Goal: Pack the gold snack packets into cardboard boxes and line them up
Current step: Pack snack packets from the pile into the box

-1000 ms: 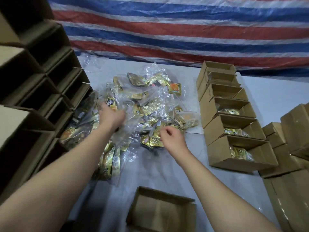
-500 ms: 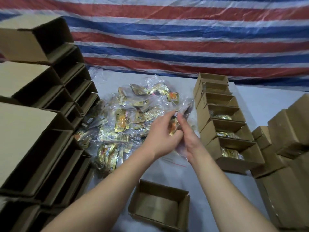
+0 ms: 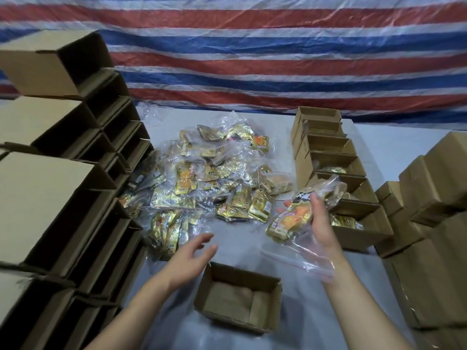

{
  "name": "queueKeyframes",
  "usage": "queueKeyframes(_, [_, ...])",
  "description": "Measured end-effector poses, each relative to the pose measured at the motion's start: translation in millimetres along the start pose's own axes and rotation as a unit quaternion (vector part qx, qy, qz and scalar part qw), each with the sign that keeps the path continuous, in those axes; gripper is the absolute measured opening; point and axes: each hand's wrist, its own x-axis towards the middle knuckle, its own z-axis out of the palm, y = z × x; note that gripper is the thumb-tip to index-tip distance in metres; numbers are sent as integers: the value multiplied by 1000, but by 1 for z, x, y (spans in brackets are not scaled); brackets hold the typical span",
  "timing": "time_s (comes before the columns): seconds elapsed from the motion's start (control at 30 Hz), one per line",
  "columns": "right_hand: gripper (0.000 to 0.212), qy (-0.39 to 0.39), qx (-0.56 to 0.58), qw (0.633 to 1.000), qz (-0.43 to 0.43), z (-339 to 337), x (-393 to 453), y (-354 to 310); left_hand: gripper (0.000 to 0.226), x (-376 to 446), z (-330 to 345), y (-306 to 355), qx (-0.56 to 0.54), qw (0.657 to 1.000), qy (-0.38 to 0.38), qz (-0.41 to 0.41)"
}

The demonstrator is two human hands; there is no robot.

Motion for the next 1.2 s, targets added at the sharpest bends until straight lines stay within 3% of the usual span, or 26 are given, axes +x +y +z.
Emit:
queueKeyframes(0.07, [118, 14, 35, 998, 47, -8, -6, 11, 42, -15, 12, -28, -29, 999, -14, -31])
queueKeyframes(0.1, [116, 17, 87, 994, 69, -9, -11, 19, 46, -20, 19, -37, -39, 998, -24, -46])
queueKeyframes(0.17, [87, -42, 238, 962, 128, -4, -26, 38, 48, -26, 31, -48, -84, 993, -30, -75])
queueKeyframes(0.23, [75, -58, 276, 948, 150, 6, -38, 55, 39, -26, 38, -50, -160, 982, -20, -96])
queueKeyframes(0.33, [60, 19, 212, 970, 121, 18, -45, 77, 48, -25, 43, -47, -182, 978, -37, -92])
queueKeyframes(0.4, [55, 41, 91, 993, 67, 22, -50, 89, 57, -27, 44, -45, -161, 982, -56, -82])
queueKeyframes(0.5, [63, -3, -104, 994, -17, 19, -59, 107, 67, -25, 44, -42, -160, 982, -58, -78])
queueKeyframes(0.67, [73, -111, -218, 966, -82, 14, -69, 119, 70, -21, 46, -46, -159, 983, -53, -81])
queueKeyframes(0.73, [73, -150, -305, 932, -122, 13, -72, 117, 65, -22, 47, -47, -160, 983, -43, -76])
queueKeyframes(0.87, [78, -224, -464, 831, -211, 6, -78, 116, 56, -25, 49, -47, -164, 984, -29, -57])
queueKeyframes(1.03, [86, -295, -594, 731, -158, 1, -73, 119, 64, -28, 52, -49, -154, 987, -24, -25])
queueKeyframes(1.13, [67, -320, -635, 693, -118, 15, -60, 117, 57, -28, 57, -53, -147, 989, -14, -15])
queueKeyframes(1.2, [53, -346, -678, 643, -87, 26, -50, 120, 48, -27, 61, -57, -134, 991, -15, -16])
